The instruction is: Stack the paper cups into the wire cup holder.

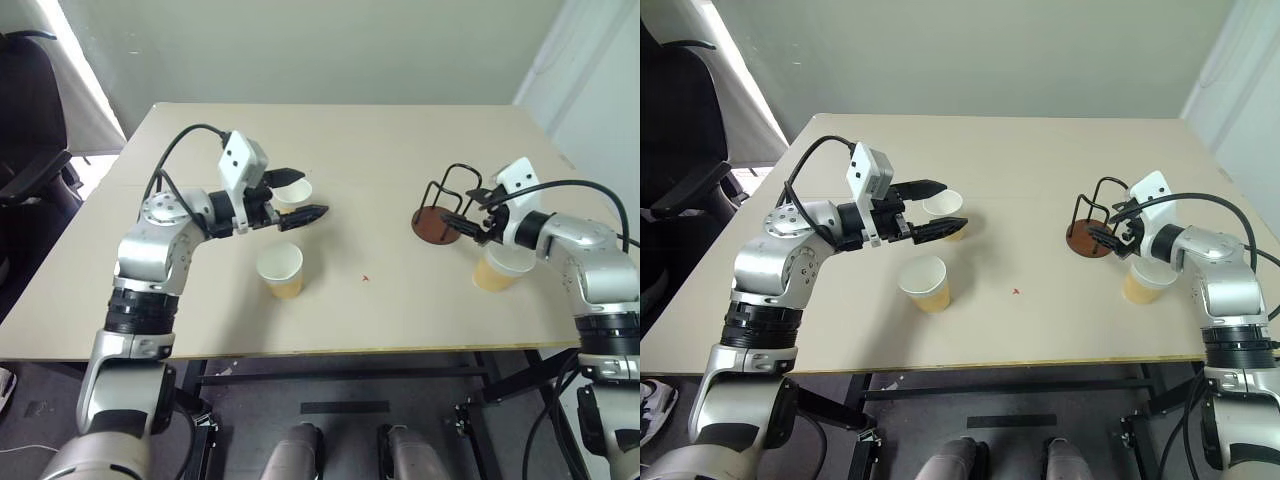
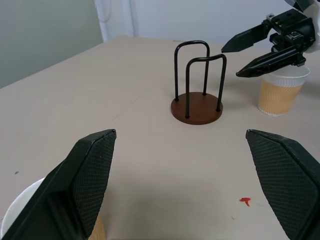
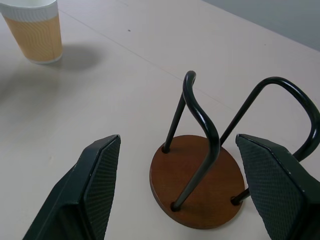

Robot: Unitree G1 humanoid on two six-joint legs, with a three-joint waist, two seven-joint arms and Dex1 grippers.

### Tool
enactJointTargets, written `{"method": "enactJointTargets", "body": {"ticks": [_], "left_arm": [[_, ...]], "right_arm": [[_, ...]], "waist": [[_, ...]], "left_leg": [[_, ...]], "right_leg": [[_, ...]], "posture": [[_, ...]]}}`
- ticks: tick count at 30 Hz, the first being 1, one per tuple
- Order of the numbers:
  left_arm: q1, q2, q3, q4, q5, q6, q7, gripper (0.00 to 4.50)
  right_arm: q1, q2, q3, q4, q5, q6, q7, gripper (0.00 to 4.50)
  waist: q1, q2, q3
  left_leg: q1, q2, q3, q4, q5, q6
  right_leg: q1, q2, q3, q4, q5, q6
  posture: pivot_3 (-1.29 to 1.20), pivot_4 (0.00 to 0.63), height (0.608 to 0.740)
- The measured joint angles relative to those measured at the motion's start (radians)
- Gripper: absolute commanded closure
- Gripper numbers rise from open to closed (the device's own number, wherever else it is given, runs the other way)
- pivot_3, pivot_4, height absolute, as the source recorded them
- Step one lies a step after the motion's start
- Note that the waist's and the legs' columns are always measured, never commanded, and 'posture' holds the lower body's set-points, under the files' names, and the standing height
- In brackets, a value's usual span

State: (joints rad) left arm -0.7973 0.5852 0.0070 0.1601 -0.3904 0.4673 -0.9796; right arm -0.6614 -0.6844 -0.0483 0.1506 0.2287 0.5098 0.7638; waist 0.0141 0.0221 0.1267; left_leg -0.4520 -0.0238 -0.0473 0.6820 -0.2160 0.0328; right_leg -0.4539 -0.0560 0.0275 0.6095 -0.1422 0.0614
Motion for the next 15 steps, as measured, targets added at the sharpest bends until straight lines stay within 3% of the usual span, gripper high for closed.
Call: {"method": "enactJointTargets", "body": {"ticks": [15], "left_arm": [[0.007,0.019,-0.002,-0.003,0.000,-0.005,-0.059,0.05]], "right_arm": [[-0.023,0.015,0.001,0.021,-0.011,-0.019,-0.021,0.76]], "waist": [[0.000,0.000,0.000]], "left_leg": [[0.000,0.000,0.000,0.000,0.000,0.000]], "right_leg": [[0.000,0.000,0.000,0.000,-0.001,-0.002]], "posture": [[0.00,0.150,0.740]]}}
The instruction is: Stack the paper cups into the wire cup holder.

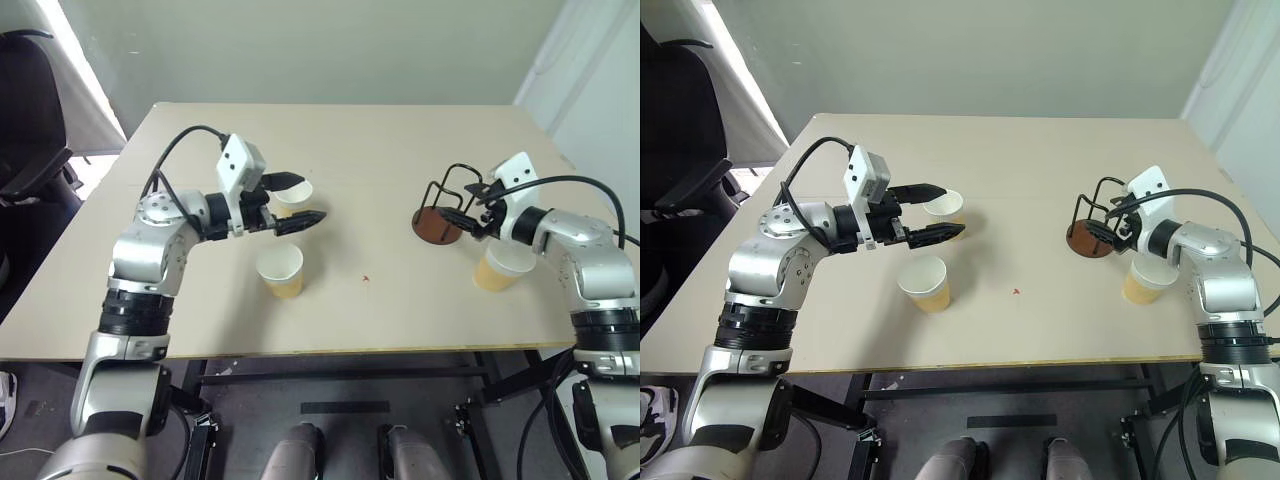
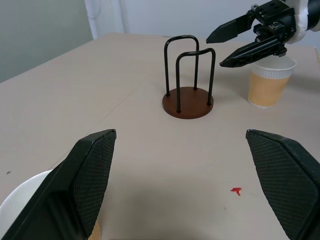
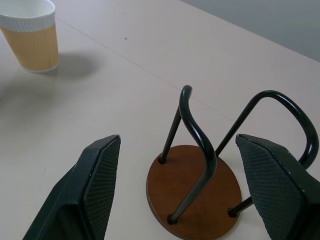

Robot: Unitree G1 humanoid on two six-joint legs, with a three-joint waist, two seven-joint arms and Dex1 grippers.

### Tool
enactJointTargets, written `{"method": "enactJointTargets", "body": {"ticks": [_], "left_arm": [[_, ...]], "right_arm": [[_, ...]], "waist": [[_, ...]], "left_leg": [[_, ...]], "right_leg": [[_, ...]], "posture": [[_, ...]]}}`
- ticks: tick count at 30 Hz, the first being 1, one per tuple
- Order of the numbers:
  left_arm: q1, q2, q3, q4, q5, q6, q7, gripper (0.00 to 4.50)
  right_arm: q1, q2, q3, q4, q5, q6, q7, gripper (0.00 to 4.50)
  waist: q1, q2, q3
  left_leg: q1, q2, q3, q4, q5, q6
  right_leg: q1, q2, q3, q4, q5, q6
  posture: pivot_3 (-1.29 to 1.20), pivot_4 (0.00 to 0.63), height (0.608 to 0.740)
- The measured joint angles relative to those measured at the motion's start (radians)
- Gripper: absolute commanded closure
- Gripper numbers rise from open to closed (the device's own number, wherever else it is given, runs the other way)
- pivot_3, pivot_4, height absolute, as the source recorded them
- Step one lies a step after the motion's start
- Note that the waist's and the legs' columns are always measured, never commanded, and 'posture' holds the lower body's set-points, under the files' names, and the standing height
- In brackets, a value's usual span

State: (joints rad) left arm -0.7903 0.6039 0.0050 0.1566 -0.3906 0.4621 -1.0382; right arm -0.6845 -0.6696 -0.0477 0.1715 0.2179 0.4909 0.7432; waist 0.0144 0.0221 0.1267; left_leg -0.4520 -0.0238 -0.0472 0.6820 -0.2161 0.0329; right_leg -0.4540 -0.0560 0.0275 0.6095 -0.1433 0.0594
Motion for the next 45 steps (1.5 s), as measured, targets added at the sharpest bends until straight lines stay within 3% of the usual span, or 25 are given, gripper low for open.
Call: {"method": "enactJointTargets", "body": {"ticks": [21,25,33,45], "left_arm": [[-0.012,-0.005,-0.001,0.014,0.007,-0.004,0.000,0.05],[-0.012,-0.005,-0.003,0.014,0.007,-0.004,-0.001,0.00],[-0.017,-0.006,-0.010,0.027,0.020,-0.009,-0.003,0.00],[-0.023,0.057,-0.031,0.083,0.036,-0.028,-0.103,0.00]], "right_arm": [[-0.060,0.025,0.021,0.216,-0.074,-0.127,-0.013,0.76],[-0.061,0.031,0.020,0.221,-0.073,-0.132,-0.017,1.63],[-0.063,0.023,-0.012,0.215,-0.043,-0.112,-0.013,4.46],[-0.031,-0.006,-0.017,0.005,0.028,0.005,0.051,4.46]], "waist": [[0.000,0.000,0.000],[0.000,0.000,0.000],[0.000,0.000,0.000],[-0.002,0.000,0.000]], "left_leg": [[0.000,0.000,0.000,0.000,0.000,0.000],[0.000,0.000,0.000,0.000,0.000,0.000],[0.000,0.000,0.000,0.000,0.000,0.000],[-0.001,0.000,0.000,-0.001,0.000,0.000]], "right_leg": [[0.000,0.000,0.000,0.000,0.000,0.001],[0.000,0.000,0.000,0.000,0.000,0.001],[0.000,0.000,0.000,0.000,0.000,0.000],[-0.001,0.000,0.000,0.000,-0.002,-0.003]], "posture": [[0.00,0.150,0.740],[0.00,0.150,0.740],[0.00,0.150,0.740],[0.00,0.150,0.740]]}}
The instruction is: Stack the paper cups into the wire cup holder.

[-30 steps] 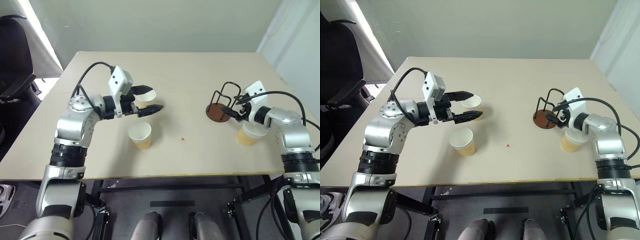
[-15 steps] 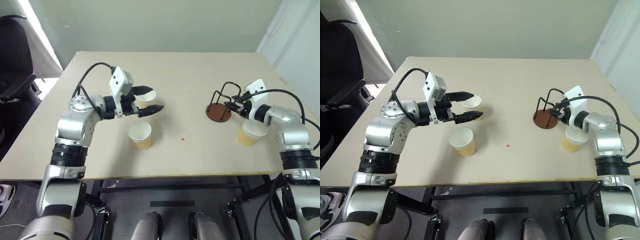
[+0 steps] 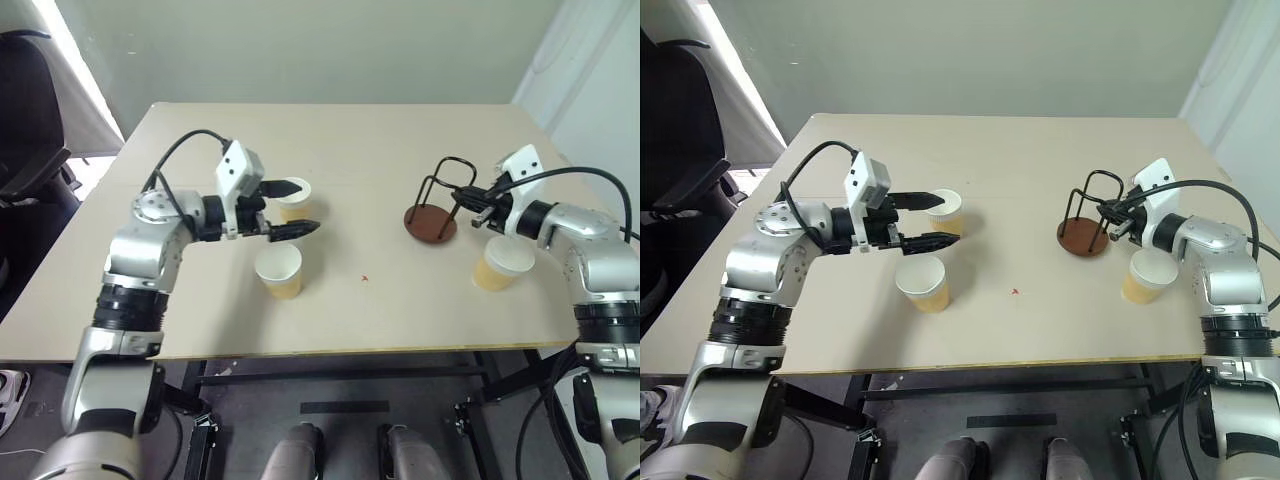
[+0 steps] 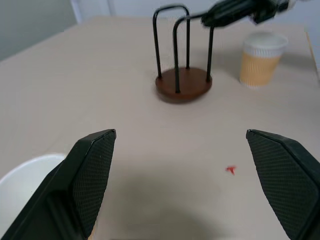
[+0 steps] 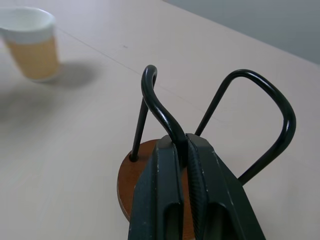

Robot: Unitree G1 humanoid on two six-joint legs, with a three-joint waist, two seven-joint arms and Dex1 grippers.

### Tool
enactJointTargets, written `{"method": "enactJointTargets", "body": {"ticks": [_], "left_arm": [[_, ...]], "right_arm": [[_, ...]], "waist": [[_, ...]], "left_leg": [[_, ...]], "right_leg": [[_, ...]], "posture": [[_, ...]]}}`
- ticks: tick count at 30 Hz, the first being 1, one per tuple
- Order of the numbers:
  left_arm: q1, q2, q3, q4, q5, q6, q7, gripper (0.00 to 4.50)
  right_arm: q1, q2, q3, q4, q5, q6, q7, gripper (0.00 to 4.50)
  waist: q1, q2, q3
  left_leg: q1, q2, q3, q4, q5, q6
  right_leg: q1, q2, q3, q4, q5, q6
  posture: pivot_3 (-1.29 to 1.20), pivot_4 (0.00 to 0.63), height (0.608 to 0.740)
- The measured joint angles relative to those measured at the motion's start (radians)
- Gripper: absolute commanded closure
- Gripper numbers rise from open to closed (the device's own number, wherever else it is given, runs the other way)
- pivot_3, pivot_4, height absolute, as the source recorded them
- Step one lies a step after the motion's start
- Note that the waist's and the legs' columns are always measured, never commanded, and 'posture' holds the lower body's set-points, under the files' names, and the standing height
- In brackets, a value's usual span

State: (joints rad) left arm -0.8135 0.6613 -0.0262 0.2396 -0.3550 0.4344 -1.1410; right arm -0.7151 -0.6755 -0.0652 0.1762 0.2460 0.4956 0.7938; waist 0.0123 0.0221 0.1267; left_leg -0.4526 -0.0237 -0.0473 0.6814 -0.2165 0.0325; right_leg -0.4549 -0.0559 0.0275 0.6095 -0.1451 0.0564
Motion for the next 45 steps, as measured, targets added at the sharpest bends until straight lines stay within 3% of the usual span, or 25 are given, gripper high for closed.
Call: {"method": "enactJointTargets", "body": {"ticks": [14,28,45], "left_arm": [[-0.020,0.087,0.000,0.034,0.015,-0.016,-0.125,0.00],[-0.018,0.168,-0.035,-0.048,0.000,0.036,-0.263,0.00],[-0.010,0.177,-0.046,-0.080,0.000,0.053,-0.274,0.00]], "right_arm": [[0.083,0.037,0.077,-0.224,0.018,0.102,0.001,4.46],[0.099,0.070,0.093,-0.309,0.035,0.163,0.000,4.46],[0.117,0.079,0.153,-0.348,0.044,0.169,0.030,4.46]], "waist": [[0.001,0.000,0.000],[-0.001,0.000,0.000],[-0.001,0.000,0.000]], "left_leg": [[-0.001,0.000,0.000,0.000,0.000,0.000],[-0.001,0.000,-0.001,0.000,0.000,0.000],[-0.001,0.000,-0.001,0.000,0.000,0.000]], "right_leg": [[0.000,0.000,0.000,0.000,-0.001,-0.002],[-0.001,0.000,0.000,0.000,-0.002,-0.003],[-0.001,0.000,0.000,0.000,-0.003,-0.003]], "posture": [[0.00,0.150,0.740],[0.00,0.150,0.740],[0.00,0.150,0.740]]}}
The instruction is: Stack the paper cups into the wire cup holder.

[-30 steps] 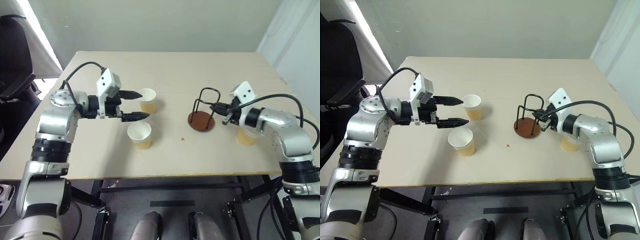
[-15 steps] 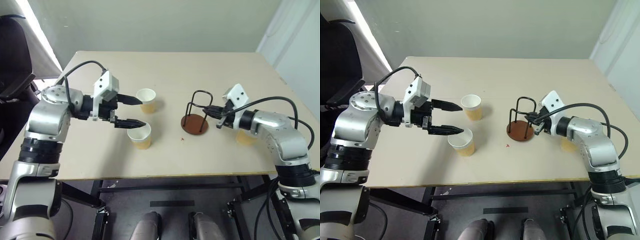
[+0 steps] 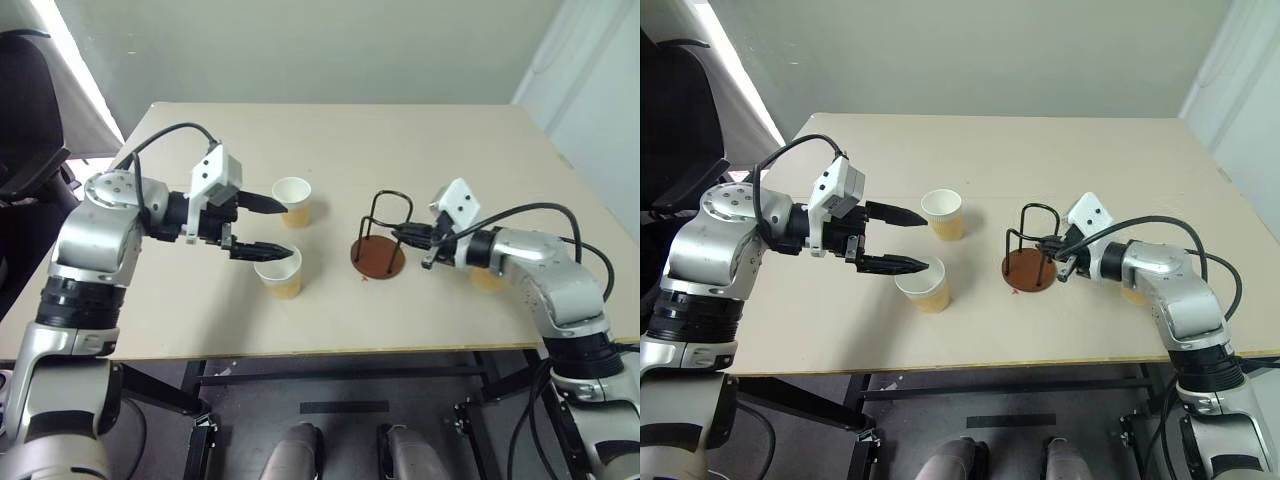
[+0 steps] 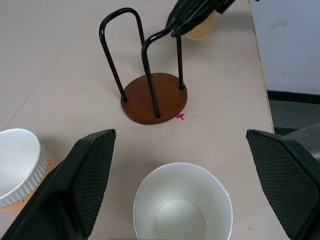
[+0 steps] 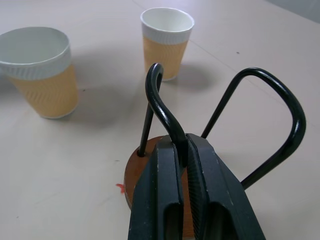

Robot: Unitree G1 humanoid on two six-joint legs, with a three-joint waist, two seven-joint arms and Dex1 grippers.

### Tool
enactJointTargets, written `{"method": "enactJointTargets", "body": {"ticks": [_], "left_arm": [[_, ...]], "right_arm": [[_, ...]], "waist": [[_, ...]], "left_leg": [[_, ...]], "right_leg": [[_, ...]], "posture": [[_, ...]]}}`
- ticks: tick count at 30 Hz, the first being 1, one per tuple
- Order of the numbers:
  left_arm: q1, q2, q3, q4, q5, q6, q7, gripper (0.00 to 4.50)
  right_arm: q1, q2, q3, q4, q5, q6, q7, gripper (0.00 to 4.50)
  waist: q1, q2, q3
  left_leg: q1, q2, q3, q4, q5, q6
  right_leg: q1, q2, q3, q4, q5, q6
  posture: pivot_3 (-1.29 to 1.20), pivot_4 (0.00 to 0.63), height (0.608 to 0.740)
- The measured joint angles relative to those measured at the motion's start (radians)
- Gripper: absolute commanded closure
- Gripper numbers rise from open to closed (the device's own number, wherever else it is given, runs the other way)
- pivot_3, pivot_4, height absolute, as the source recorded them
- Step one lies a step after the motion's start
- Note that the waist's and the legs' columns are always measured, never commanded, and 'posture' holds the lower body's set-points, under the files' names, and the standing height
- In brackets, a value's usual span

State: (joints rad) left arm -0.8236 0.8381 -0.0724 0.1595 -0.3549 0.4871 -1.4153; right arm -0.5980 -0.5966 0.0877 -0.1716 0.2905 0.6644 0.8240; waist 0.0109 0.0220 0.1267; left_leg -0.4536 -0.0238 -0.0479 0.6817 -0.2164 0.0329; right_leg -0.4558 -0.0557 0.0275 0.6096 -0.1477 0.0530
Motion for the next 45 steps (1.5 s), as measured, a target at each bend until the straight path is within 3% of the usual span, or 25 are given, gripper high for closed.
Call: {"method": "enactJointTargets", "body": {"ticks": [15,18,26,33,45], "left_arm": [[-0.004,0.000,-0.020,0.016,0.016,-0.016,-0.007,0.00],[-0.009,0.000,-0.020,0.019,0.018,-0.023,-0.010,0.00],[-0.020,0.000,-0.020,0.027,0.028,-0.030,-0.018,0.00],[-0.028,-0.001,-0.020,0.038,0.033,-0.043,-0.017,0.00],[-0.029,0.062,-0.026,-0.026,0.060,-0.110,-0.048,0.00]], "right_arm": [[0.025,-0.049,0.027,-0.021,-0.020,-0.040,0.025,4.46],[0.027,-0.057,0.041,-0.018,-0.029,-0.043,0.025,3.71],[0.038,-0.056,0.047,0.006,-0.043,-0.032,0.020,0.84],[0.037,-0.075,0.037,0.008,-0.050,-0.021,0.010,0.84],[0.024,-0.107,-0.122,-0.087,0.052,0.060,-0.003,0.84]], "waist": [[0.000,0.000,0.000],[0.000,-0.001,0.000],[0.000,-0.001,0.000],[0.000,-0.001,0.000],[0.000,-0.001,0.000]], "left_leg": [[0.001,0.000,0.000,0.000,0.000,0.000],[0.001,0.000,-0.001,0.000,0.000,0.000],[0.000,0.000,0.000,0.000,0.000,0.000],[0.000,0.000,0.000,0.000,0.000,0.000],[0.000,0.000,0.000,0.000,0.000,0.000]], "right_leg": [[0.001,0.000,0.000,0.000,0.000,0.000],[0.001,0.000,0.000,0.000,0.000,0.000],[0.001,0.000,0.000,0.000,0.000,0.000],[0.001,0.000,0.000,0.000,0.000,0.000],[0.000,0.000,0.000,0.000,-0.001,0.000]], "posture": [[0.00,0.150,0.740],[0.00,0.150,0.740],[0.00,0.150,0.740],[0.00,0.150,0.740],[0.00,0.150,0.740]]}}
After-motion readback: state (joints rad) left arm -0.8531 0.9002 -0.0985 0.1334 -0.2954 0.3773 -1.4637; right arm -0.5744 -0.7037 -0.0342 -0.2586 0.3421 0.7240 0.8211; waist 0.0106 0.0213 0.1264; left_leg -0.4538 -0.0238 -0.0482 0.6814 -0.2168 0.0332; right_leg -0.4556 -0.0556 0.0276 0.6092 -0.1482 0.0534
